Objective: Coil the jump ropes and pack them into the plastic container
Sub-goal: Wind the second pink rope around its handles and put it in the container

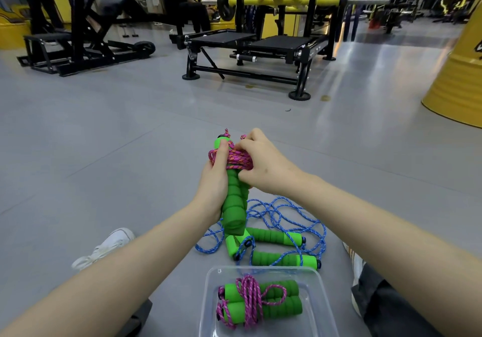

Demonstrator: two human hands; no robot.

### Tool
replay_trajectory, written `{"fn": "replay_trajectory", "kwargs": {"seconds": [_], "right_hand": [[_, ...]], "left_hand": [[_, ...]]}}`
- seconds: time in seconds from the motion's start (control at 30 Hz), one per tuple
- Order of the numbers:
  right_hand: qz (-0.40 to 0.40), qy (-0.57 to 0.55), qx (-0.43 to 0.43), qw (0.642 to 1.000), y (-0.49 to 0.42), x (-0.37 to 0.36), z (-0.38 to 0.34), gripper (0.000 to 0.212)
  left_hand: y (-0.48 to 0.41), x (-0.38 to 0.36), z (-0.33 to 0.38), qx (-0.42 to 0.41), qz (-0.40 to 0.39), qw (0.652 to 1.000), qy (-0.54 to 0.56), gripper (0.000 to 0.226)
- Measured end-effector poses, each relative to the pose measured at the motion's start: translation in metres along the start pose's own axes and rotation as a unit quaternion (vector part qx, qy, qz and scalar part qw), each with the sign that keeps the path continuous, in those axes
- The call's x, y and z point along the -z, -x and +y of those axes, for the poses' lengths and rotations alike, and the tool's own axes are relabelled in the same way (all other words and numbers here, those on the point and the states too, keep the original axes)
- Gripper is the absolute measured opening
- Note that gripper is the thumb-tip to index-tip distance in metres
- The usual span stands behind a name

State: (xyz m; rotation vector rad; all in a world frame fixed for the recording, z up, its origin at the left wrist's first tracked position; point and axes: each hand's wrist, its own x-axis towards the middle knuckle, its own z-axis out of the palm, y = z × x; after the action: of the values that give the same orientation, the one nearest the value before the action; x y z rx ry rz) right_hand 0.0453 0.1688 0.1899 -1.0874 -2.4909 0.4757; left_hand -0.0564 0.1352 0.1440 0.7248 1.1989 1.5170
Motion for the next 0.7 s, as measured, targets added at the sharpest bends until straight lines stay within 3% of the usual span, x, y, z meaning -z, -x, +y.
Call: {"fn": "replay_trajectory", "kwargs": {"seconds": [0.2,0.57,0.7], "right_hand": [[0.043,-0.008,0.019,0.999,0.002,-0.009,0.002,0.01],[0.038,-0.067,-0.025,0.997,-0.001,-0.007,0.007,0.005],[0.103,-0.023,0.021,0.994,0.002,-0.017,0.009,0.011]], "left_hand": [[-0.003,0.002,-0.004,-0.014,0.028,0.998,-0.05,0.053],[0.002,0.001,0.007,-0.054,-0.038,0.993,-0.102,0.039],[-0.003,0.004,0.007,-0.041,-0.01,0.997,-0.064,0.041]]}}
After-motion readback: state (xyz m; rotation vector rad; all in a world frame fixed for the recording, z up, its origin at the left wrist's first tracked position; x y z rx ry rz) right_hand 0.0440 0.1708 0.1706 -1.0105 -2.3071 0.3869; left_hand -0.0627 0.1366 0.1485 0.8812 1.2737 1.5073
